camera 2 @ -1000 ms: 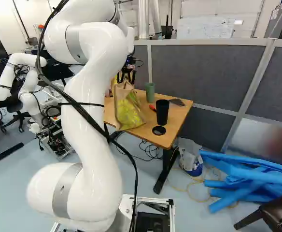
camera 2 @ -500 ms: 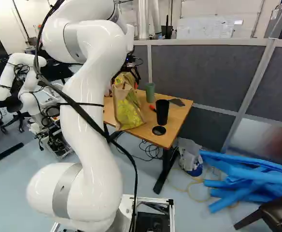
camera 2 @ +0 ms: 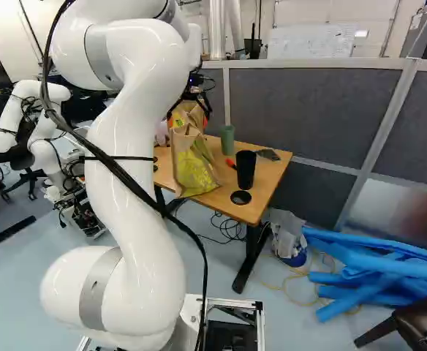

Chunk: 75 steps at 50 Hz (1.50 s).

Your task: Pick up the bag on the ground and place it on the table

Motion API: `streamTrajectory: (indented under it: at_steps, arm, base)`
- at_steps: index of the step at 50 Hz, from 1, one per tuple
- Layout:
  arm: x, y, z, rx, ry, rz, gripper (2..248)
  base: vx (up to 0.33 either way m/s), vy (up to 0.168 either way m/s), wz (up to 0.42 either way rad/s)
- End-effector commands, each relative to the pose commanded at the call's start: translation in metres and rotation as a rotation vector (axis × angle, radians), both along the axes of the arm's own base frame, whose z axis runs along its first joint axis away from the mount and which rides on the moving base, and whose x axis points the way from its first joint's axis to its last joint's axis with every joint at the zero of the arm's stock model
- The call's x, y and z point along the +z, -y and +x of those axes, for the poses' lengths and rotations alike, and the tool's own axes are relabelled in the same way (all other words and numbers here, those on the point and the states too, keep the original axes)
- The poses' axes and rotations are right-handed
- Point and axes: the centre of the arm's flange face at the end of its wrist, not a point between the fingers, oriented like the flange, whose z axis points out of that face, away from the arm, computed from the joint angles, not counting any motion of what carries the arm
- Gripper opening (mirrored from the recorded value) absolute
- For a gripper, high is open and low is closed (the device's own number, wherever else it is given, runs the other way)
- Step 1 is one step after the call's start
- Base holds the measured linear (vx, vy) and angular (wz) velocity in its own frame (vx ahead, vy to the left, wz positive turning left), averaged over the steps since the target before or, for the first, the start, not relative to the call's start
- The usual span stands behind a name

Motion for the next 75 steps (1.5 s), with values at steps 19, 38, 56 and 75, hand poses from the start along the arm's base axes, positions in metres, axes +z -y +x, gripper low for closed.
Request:
streamTrajectory:
  at_steps: [19,38,56,75]
  arm:
    - [0.031,0.000,-0.011,0.000,0.049,0.001,247]
    - [0.061,0.000,-0.023,0.000,0.099,0.001,247]
    - [0.088,0.000,-0.034,0.000,0.147,0.002,247]
    - [0.096,0.000,-0.038,0.000,0.160,0.002,247]
  base:
    - [0.000,0.000,0.000]
    - [0.000,0.000,0.000]
    - [0.000,0.000,0.000]
    - [0.000,0.000,0.000]
